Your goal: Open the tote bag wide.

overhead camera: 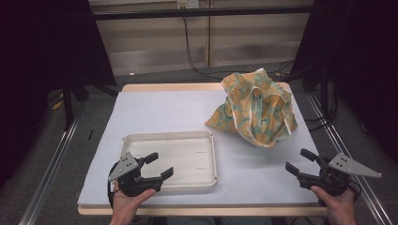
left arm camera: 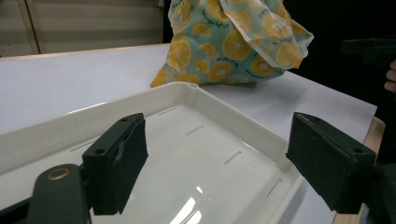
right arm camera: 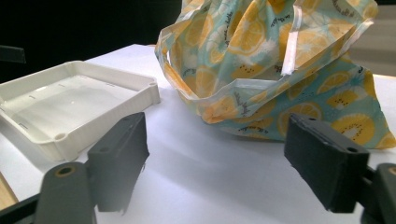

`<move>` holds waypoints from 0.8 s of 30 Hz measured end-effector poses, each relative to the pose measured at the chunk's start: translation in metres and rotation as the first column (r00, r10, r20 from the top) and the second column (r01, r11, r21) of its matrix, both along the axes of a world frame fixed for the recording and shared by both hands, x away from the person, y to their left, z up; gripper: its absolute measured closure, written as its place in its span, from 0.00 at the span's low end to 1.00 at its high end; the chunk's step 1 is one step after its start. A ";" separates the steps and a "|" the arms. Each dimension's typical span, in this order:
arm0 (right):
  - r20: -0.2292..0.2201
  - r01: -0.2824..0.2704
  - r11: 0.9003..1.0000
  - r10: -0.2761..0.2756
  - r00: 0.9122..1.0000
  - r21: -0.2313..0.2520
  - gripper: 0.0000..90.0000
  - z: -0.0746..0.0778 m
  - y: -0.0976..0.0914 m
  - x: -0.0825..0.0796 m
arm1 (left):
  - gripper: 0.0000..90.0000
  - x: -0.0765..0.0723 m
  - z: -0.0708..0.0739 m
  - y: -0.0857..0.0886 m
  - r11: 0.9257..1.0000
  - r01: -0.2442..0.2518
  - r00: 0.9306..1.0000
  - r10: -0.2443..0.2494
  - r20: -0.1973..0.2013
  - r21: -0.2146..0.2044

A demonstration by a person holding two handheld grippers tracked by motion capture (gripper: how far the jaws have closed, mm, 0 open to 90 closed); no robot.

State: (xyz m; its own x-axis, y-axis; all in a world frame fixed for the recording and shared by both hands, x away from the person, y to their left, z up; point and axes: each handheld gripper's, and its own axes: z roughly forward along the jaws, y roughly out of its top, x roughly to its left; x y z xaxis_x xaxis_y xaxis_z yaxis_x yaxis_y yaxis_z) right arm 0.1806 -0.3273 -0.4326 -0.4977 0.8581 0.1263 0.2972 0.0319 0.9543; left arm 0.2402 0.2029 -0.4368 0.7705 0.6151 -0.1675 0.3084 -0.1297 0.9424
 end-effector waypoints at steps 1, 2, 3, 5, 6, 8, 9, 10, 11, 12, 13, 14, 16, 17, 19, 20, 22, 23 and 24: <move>-0.009 -0.012 1.000 0.012 1.000 0.001 0.26 0.000 -0.001 0.001 | 0.24 0.000 0.000 -0.001 1.000 0.002 1.000 -0.002 0.000 0.007; -0.010 -0.016 1.000 0.015 1.000 -0.011 0.26 -0.001 -0.002 0.002 | 0.25 -0.001 0.001 -0.002 1.000 0.007 1.000 -0.007 0.007 0.020; -0.026 -0.016 1.000 0.016 1.000 0.001 0.26 -0.001 -0.001 0.001 | 0.25 -0.001 0.001 -0.002 1.000 0.009 1.000 -0.009 0.008 0.019; -0.029 -0.028 1.000 0.027 0.999 -0.003 0.29 0.000 -0.002 0.001 | 0.29 -0.001 0.001 -0.002 1.000 0.019 1.000 -0.019 0.012 0.024; -0.026 -0.035 0.999 0.035 0.999 -0.003 0.31 0.001 -0.002 0.001 | 0.31 -0.003 0.002 -0.004 0.999 0.027 1.000 -0.027 0.006 0.024; -0.023 -0.046 0.999 0.046 0.999 0.010 0.34 0.004 -0.002 0.001 | 0.32 -0.003 0.002 -0.004 0.999 0.030 0.999 -0.031 0.011 0.036; -0.020 -0.048 0.999 0.049 0.999 0.007 0.36 0.005 -0.003 0.001 | 0.33 -0.003 0.003 -0.004 0.999 0.041 0.999 -0.041 0.012 0.022; -0.016 -0.054 0.998 0.055 0.998 0.009 0.38 0.006 -0.004 0.002 | 0.33 -0.002 0.003 -0.004 0.999 0.034 0.999 -0.034 0.008 0.025; -0.013 -0.059 0.998 0.059 0.998 0.012 0.40 0.008 -0.004 0.003 | 0.34 -0.001 0.003 -0.005 0.999 0.041 0.999 -0.041 0.000 0.013; -0.010 -0.069 0.998 0.069 0.998 0.014 0.42 0.009 -0.004 0.005 | 0.37 -0.001 0.004 -0.004 0.999 0.043 0.999 -0.043 0.000 0.017; -0.011 -0.073 0.997 0.074 0.997 0.018 0.44 0.010 -0.004 0.006 | 0.39 0.001 0.004 -0.005 0.999 0.042 0.999 -0.042 0.000 0.019; -0.009 -0.083 0.996 0.083 0.996 0.014 0.46 0.012 -0.003 0.009 | 0.39 0.002 0.005 -0.007 0.998 0.047 0.999 -0.047 -0.002 0.030; -0.001 -0.099 0.995 0.099 0.995 -0.002 0.49 0.016 -0.001 0.016 | 0.45 0.005 0.006 -0.009 0.997 0.071 0.998 -0.071 -0.002 0.029; 0.007 -0.116 0.993 0.117 0.993 -0.012 0.50 0.018 0.000 0.019 | 0.45 0.007 0.006 -0.011 0.997 0.069 0.998 -0.069 -0.009 0.032; 0.007 -0.134 0.991 0.134 0.991 -0.020 0.51 0.021 0.002 0.024 | 0.47 0.008 0.007 -0.013 0.997 0.072 0.997 -0.072 -0.017 0.029; 0.010 -0.153 0.988 0.153 0.988 -0.020 0.53 0.024 0.004 0.030 | 0.50 0.010 0.008 -0.015 0.996 0.078 0.997 -0.078 -0.013 0.040; 0.012 -0.164 0.986 0.164 0.986 -0.026 0.56 0.027 0.006 0.036 | 0.53 0.013 0.011 -0.020 0.994 0.103 0.995 -0.103 -0.011 0.041; 0.013 -0.165 0.986 0.166 0.986 -0.037 0.56 0.030 0.006 0.038 | 0.55 0.013 0.013 -0.022 0.993 0.099 0.995 -0.098 -0.012 0.062; 0.018 -0.165 0.985 0.166 0.986 -0.041 0.57 0.032 0.006 0.041 | 0.56 0.015 0.013 -0.025 0.992 0.114 0.993 -0.114 -0.013 0.049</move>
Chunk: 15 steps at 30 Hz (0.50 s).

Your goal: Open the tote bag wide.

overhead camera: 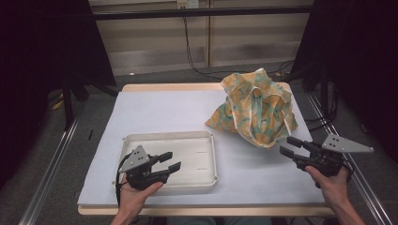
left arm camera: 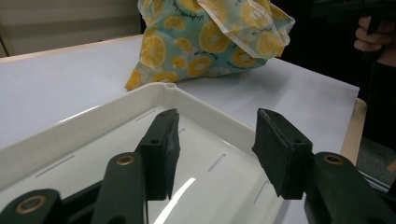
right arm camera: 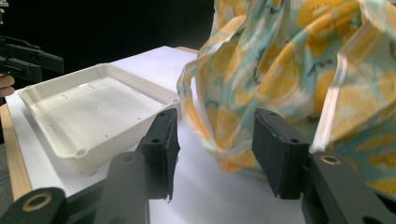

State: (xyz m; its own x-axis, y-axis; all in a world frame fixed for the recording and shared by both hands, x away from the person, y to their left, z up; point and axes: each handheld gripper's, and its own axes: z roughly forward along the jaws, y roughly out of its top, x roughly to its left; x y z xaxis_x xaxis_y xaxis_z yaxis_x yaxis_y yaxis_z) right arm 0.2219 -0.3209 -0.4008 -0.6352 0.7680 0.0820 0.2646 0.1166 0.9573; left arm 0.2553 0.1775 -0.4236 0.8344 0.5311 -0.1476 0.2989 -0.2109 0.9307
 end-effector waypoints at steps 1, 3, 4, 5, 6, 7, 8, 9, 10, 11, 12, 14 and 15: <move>0.002 -0.005 1.000 0.005 1.000 0.004 0.58 0.002 0.000 0.003 | 0.57 0.002 0.001 -0.002 1.000 0.010 1.000 -0.010 0.004 0.008; 0.008 -0.009 1.000 0.009 1.000 -0.004 0.61 0.008 0.000 0.010 | 0.62 0.006 0.001 -0.008 1.000 0.030 0.999 -0.029 -0.013 0.009; 0.012 -0.018 1.000 0.018 1.000 -0.004 0.62 0.010 0.000 0.015 | 0.63 0.007 0.002 -0.010 0.999 0.037 0.999 -0.037 -0.011 0.026; 0.017 -0.019 1.000 0.019 1.000 -0.008 0.64 0.013 0.000 0.019 | 0.65 0.008 0.003 -0.012 0.999 0.043 0.999 -0.043 -0.009 0.027; 0.017 -0.019 1.000 0.019 1.000 -0.008 0.64 0.013 0.000 0.019 | 0.67 0.008 0.003 -0.012 0.999 0.043 0.999 -0.043 -0.009 0.027; 0.026 -0.033 0.999 0.033 0.999 -0.002 0.67 0.020 0.001 0.028 | 0.70 0.011 0.006 -0.016 0.998 0.058 0.998 -0.058 -0.006 0.016; 0.030 -0.035 0.999 0.035 0.999 -0.001 0.68 0.023 0.002 0.031 | 0.71 0.013 0.008 -0.017 0.998 0.061 0.998 -0.061 -0.003 0.017; 0.027 -0.030 1.000 0.030 0.999 -0.009 0.69 0.026 0.003 0.035 | 0.74 0.015 0.010 -0.019 0.998 0.069 0.998 -0.069 -0.007 0.006; 0.025 -0.031 0.999 0.031 0.999 -0.012 0.70 0.029 0.003 0.040 | 0.76 0.018 0.012 -0.022 0.997 0.075 0.997 -0.075 -0.001 0.010; 0.029 -0.035 0.999 0.035 0.999 -0.016 0.70 0.033 0.004 0.044 | 0.77 0.021 0.014 -0.025 0.997 0.075 0.997 -0.075 -0.004 0.005; 0.029 -0.035 0.999 0.035 0.999 -0.016 0.70 0.033 0.004 0.044 | 0.79 0.021 0.014 -0.025 0.997 0.075 0.997 -0.075 -0.004 0.005; 0.029 -0.034 0.999 0.035 0.999 -0.041 0.69 0.043 0.004 0.058 | 0.81 0.030 0.016 -0.034 0.995 0.096 0.995 -0.096 -0.009 0.000; 0.030 -0.039 0.998 0.041 0.999 -0.048 0.69 0.046 0.004 0.062 | 0.82 0.030 0.016 -0.034 0.995 0.096 0.995 -0.096 -0.009 0.000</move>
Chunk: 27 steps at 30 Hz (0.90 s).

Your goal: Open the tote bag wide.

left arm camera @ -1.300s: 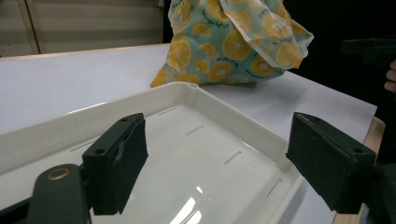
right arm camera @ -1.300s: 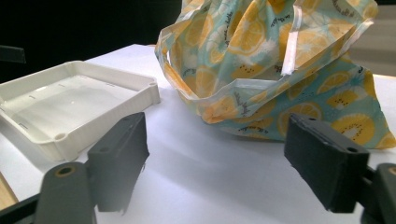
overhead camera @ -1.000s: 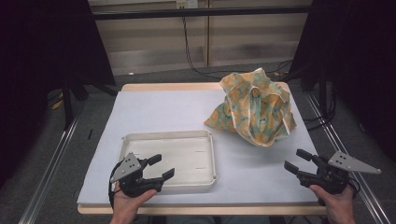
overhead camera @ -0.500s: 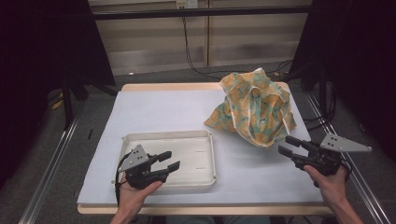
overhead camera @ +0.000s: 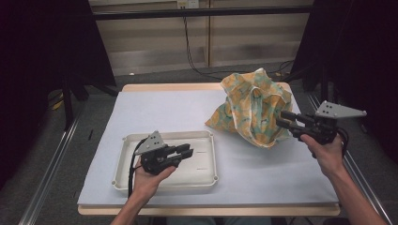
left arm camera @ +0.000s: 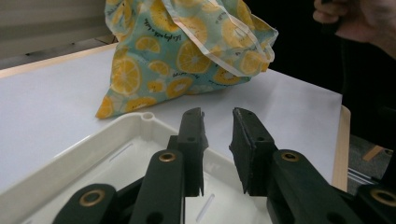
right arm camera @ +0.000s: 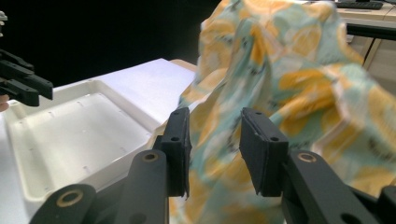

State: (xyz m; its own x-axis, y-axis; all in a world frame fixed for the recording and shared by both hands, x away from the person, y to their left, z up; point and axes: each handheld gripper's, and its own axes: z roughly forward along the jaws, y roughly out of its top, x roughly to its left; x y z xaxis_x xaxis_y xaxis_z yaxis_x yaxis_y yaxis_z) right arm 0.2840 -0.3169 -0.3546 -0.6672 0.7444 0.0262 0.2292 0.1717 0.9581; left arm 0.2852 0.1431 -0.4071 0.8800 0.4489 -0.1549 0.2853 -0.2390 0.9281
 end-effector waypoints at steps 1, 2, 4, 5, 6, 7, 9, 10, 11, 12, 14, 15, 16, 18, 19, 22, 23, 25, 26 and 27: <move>0.002 -0.004 1.000 0.004 1.000 -0.010 0.68 0.004 0.000 0.005 | 0.83 0.007 0.002 -0.009 1.000 0.014 1.000 -0.014 0.003 0.012; 0.002 -0.002 1.000 0.002 1.000 -0.016 0.66 0.008 -0.001 0.010 | 0.84 0.012 0.004 -0.015 1.000 0.022 1.000 -0.022 0.002 0.013; 0.008 0.004 1.000 -0.004 1.000 -0.015 0.62 0.016 -0.002 0.022 | 0.85 0.019 0.007 -0.026 0.999 0.033 0.999 -0.033 -0.003 0.000; 0.004 0.007 1.000 -0.007 1.000 -0.020 0.58 0.019 -0.003 0.030 | 0.85 0.022 0.008 -0.029 0.999 0.038 0.999 -0.038 -0.003 0.002; 0.010 0.015 0.999 -0.015 1.000 -0.029 0.56 0.021 -0.003 0.035 | 0.87 0.027 0.010 -0.036 0.998 0.055 0.998 -0.055 -0.007 -0.008; 0.006 0.017 0.999 -0.017 1.000 -0.030 0.55 0.023 -0.002 0.042 | 0.87 0.031 0.010 -0.042 0.998 0.065 0.998 -0.065 -0.013 -0.014; 0.006 0.004 0.999 -0.004 1.000 -0.053 0.55 0.026 -0.001 0.053 | 0.87 0.038 0.012 -0.052 0.997 0.075 0.997 -0.075 -0.009 -0.003; 0.008 0.014 0.998 -0.014 1.000 -0.058 0.54 0.026 0.000 0.056 | 0.87 0.042 0.012 -0.058 0.996 0.086 0.996 -0.086 -0.017 -0.009; 0.004 0.008 0.999 -0.007 1.000 -0.050 0.54 0.026 0.000 0.061 | 0.87 0.046 0.013 -0.064 0.996 0.090 0.996 -0.090 -0.014 0.001; 0.004 0.005 0.999 -0.004 1.000 -0.048 0.55 0.026 0.001 0.066 | 0.87 0.051 0.013 -0.070 0.996 0.093 0.996 -0.093 -0.019 0.001; -0.004 0.011 0.999 -0.011 1.000 -0.048 0.55 0.024 0.000 0.073 | 0.87 0.060 0.014 -0.082 0.995 0.103 0.994 -0.103 -0.030 -0.006; -0.008 0.007 0.999 -0.008 1.000 -0.046 0.56 0.023 -0.001 0.077 | 0.86 0.066 0.015 -0.089 0.994 0.113 0.993 -0.113 -0.032 -0.010; -0.014 0.002 0.999 -0.002 1.000 -0.048 0.56 0.022 -0.001 0.080 | 0.84 0.070 0.016 -0.092 0.994 0.112 0.993 -0.112 -0.031 -0.002; -0.031 -0.015 0.998 0.014 0.999 -0.057 0.56 0.019 0.002 0.085 | 0.82 0.077 0.017 -0.104 0.994 0.106 0.993 -0.107 -0.042 -0.016; -0.036 -0.020 0.998 0.018 0.999 -0.064 0.56 0.018 0.004 0.086 | 0.80 0.081 0.017 -0.111 0.994 0.107 0.993 -0.108 -0.043 -0.020; -0.050 -0.037 0.994 0.032 0.998 -0.104 0.62 0.014 0.012 0.089 | 0.76 0.088 0.016 -0.125 0.993 0.117 0.992 -0.117 -0.049 -0.015; -0.058 -0.044 0.994 0.038 0.998 -0.099 0.67 0.013 0.013 0.089 | 0.73 0.089 0.014 -0.130 0.993 0.122 0.991 -0.122 -0.047 -0.009; -0.067 -0.058 0.992 0.051 0.996 -0.109 0.79 0.011 0.016 0.089 | 0.71 0.093 0.011 -0.136 0.993 0.119 0.992 -0.120 -0.050 -0.008; -0.068 -0.059 0.992 0.052 0.996 -0.107 0.87 0.010 0.016 0.088 | 0.70 0.096 0.009 -0.138 0.993 0.119 0.991 -0.119 -0.059 -0.008; -0.074 -0.067 0.992 0.059 0.995 -0.111 0.93 0.010 0.016 0.087 | 0.70 0.097 0.008 -0.141 0.993 0.118 0.991 -0.118 -0.066 -0.005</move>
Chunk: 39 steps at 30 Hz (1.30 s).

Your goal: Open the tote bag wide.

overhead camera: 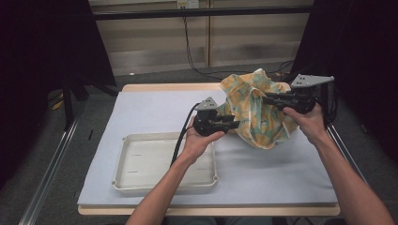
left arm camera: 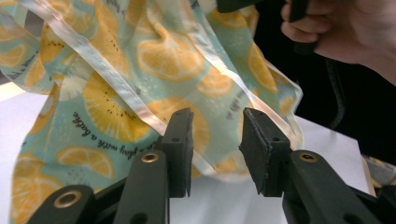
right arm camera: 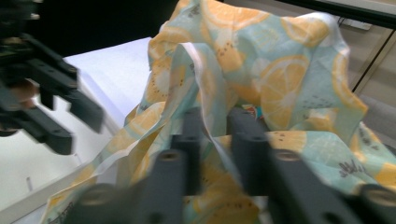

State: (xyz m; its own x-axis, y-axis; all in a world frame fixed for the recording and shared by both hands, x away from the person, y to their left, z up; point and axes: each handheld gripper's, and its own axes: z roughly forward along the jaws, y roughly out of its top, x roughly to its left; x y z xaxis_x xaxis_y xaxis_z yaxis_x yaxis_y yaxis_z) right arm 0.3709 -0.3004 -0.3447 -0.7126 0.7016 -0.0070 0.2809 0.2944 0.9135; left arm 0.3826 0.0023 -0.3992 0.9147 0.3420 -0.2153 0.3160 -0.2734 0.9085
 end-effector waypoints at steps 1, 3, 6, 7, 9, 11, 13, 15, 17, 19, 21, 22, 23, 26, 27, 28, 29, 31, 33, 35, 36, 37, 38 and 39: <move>0.000 -0.007 1.000 0.007 1.000 0.001 0.98 0.000 0.000 -0.002 | 0.69 0.001 -0.001 -0.002 1.000 0.006 1.000 -0.006 0.008 0.012; 0.004 -0.008 1.000 0.008 1.000 0.011 1.00 0.002 0.000 -0.006 | 0.69 0.002 -0.002 -0.005 1.000 0.006 1.000 -0.007 0.011 0.015; 0.020 -0.021 1.000 0.021 1.000 0.014 1.00 0.006 0.001 -0.016 | 0.69 0.008 -0.005 -0.011 1.000 0.004 1.000 -0.004 0.009 0.025; 0.020 -0.029 0.999 0.028 0.999 0.020 1.00 0.007 0.002 -0.020 | 0.70 0.009 -0.007 -0.012 0.999 0.000 1.000 -0.001 0.009 0.036; 0.034 -0.037 0.999 0.037 0.999 0.021 1.00 0.010 0.003 -0.026 | 0.70 0.014 -0.011 -0.016 0.999 -0.004 1.000 0.004 -0.008 0.033; 0.045 -0.051 0.998 0.050 0.998 0.029 1.00 0.013 0.004 -0.034 | 0.71 0.016 -0.014 -0.020 0.999 -0.011 1.000 0.012 -0.004 0.046; 0.051 -0.061 0.997 0.059 0.997 0.046 1.00 0.015 0.004 -0.041 | 0.72 0.020 -0.014 -0.021 0.998 -0.023 1.000 0.023 0.005 0.053; 0.052 -0.074 0.995 0.071 0.996 0.067 1.00 0.014 0.003 -0.049 | 0.72 0.023 -0.014 -0.022 0.998 -0.041 0.999 0.041 0.001 0.057; 0.057 -0.092 0.994 0.089 0.994 0.057 1.00 0.011 0.006 -0.058 | 0.72 0.025 -0.015 -0.023 0.996 -0.055 0.998 0.055 0.005 0.065; 0.049 -0.111 0.992 0.108 0.993 0.053 1.00 0.005 0.009 -0.068 | 0.72 0.026 -0.017 -0.023 0.995 -0.070 0.998 0.070 0.002 0.068; 0.039 -0.129 0.991 0.127 0.991 0.037 1.00 -0.003 0.013 -0.077 | 0.72 0.027 -0.018 -0.023 0.994 -0.080 0.997 0.080 0.008 0.073; 0.031 -0.134 0.990 0.133 0.991 0.039 1.00 -0.007 0.014 -0.080 | 0.71 0.027 -0.019 -0.023 0.993 -0.091 0.996 0.092 -0.005 0.071; 0.024 -0.138 0.990 0.137 0.990 0.037 1.00 -0.012 0.015 -0.082 | 0.71 0.028 -0.019 -0.022 0.994 -0.087 0.996 0.088 -0.009 0.071; -0.005 -0.147 0.989 0.147 0.989 0.008 1.00 -0.026 0.018 -0.086 | 0.70 0.027 -0.017 -0.020 0.994 -0.080 0.997 0.080 -0.002 0.078; -0.015 -0.148 0.989 0.149 0.989 0.014 0.99 -0.031 0.018 -0.086 | 0.70 0.026 -0.015 -0.019 0.994 -0.080 0.997 0.080 -0.001 0.077; -0.022 -0.147 0.989 0.147 0.989 0.017 0.99 -0.035 0.017 -0.085 | 0.70 0.026 -0.014 -0.018 0.995 -0.073 0.997 0.073 0.001 0.075; -0.031 -0.145 0.989 0.145 0.989 0.019 0.98 -0.038 0.017 -0.085 | 0.70 0.024 -0.011 -0.016 0.995 -0.068 0.998 0.068 0.001 0.072; -0.034 -0.154 0.988 0.155 0.987 0.023 0.95 -0.040 0.016 -0.085 | 0.70 0.023 -0.007 -0.014 0.995 -0.065 0.998 0.064 0.010 0.072; -0.028 -0.151 0.988 0.152 0.988 0.021 0.88 -0.041 0.016 -0.086 | 0.71 0.018 0.001 -0.010 0.998 -0.044 0.999 0.042 0.031 0.053; -0.019 -0.145 0.989 0.146 0.989 0.019 0.85 -0.037 0.014 -0.087 | 0.71 0.013 0.011 -0.006 0.998 -0.042 0.998 0.039 0.053 0.047; -0.004 -0.130 0.991 0.130 0.991 0.021 0.78 -0.032 0.009 -0.088 | 0.71 0.010 0.019 -0.001 0.999 -0.036 0.997 0.034 0.062 0.027; 0.001 -0.116 0.993 0.116 0.993 0.027 0.76 -0.029 0.006 -0.088 | 0.71 0.008 0.023 0.000 0.999 -0.037 0.997 0.035 0.071 0.019; 0.005 -0.112 0.993 0.112 0.994 0.035 0.75 -0.026 0.003 -0.089 | 0.71 0.007 0.027 0.001 0.999 -0.034 0.996 0.032 0.082 0.019; 0.005 -0.112 0.993 0.112 0.994 0.035 0.75 -0.026 0.003 -0.089 | 0.71 0.007 0.027 0.001 0.999 -0.034 0.996 0.032 0.082 0.019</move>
State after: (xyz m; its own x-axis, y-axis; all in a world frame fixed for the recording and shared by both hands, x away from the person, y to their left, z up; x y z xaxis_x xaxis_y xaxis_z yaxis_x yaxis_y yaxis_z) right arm 0.2820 -0.2977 -0.3705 -0.7865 0.6174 0.0140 0.2455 0.2917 0.9245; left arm 0.3892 0.0032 -0.3720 0.9172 0.3756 -0.1329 0.2498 -0.2824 0.9262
